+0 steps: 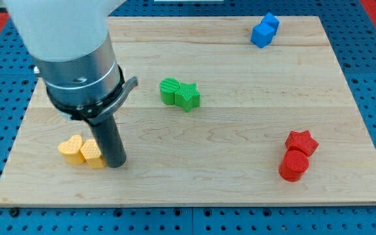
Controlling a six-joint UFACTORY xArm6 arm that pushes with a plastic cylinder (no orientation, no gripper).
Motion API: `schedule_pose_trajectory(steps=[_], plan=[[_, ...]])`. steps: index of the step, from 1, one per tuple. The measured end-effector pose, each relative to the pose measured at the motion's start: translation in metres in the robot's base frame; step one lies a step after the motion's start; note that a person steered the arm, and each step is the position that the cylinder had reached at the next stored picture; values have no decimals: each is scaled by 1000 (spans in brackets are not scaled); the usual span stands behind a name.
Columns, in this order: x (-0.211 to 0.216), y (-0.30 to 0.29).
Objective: Place the yellow blocks at the left center of the board
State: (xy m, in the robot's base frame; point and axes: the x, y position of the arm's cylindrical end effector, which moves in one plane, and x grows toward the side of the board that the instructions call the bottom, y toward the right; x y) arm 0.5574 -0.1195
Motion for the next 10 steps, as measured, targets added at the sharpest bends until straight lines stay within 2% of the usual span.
schedule_pose_trajectory(steps=[1, 3, 6, 8, 9, 10], plan=[[15, -9], [13, -48], [-63, -123], [-91, -137], [-120, -137], [-88, -137]])
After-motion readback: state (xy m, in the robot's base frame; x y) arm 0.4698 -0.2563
